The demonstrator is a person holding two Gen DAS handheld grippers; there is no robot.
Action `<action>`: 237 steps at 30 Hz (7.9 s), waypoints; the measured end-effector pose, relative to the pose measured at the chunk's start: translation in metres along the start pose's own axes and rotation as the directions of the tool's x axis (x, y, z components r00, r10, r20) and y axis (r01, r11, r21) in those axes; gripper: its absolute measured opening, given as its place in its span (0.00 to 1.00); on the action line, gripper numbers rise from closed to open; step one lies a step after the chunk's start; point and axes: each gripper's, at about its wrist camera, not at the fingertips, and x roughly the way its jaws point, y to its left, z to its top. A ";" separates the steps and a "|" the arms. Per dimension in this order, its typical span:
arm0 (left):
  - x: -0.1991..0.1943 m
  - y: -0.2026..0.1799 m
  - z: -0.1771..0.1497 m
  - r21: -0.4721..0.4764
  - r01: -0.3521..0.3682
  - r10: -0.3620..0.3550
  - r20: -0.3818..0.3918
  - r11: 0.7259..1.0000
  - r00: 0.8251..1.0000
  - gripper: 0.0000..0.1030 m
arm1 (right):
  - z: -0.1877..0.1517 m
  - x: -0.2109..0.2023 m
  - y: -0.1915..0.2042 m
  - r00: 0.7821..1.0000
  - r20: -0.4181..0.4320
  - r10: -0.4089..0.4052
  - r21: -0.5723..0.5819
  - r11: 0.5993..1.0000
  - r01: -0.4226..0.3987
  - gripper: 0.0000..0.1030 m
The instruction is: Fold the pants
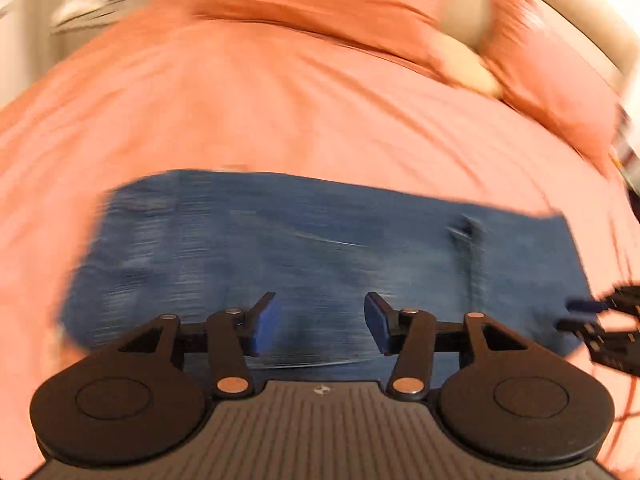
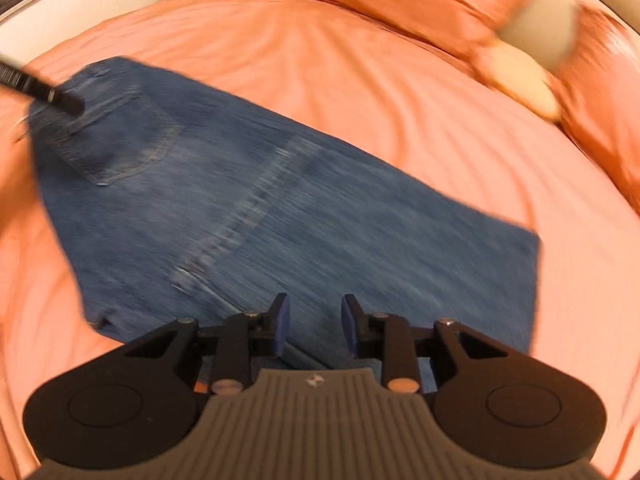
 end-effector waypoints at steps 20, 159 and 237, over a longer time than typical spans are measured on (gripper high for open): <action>0.041 0.181 -0.071 -0.710 0.241 -0.130 0.208 0.662 0.969 0.75 | 0.064 0.094 0.076 0.961 -0.274 0.028 -0.377 0.917 -0.134 0.17; 0.051 -0.147 -0.071 0.529 0.199 -0.104 -0.204 0.825 0.973 0.39 | -0.080 -0.027 -0.177 0.993 -0.075 -0.093 0.550 0.827 0.119 0.48; 0.161 -0.098 -0.001 -0.260 0.339 -0.371 -0.087 0.904 0.925 0.72 | -0.172 -0.015 -0.173 0.971 0.236 0.044 0.904 0.358 -0.236 0.75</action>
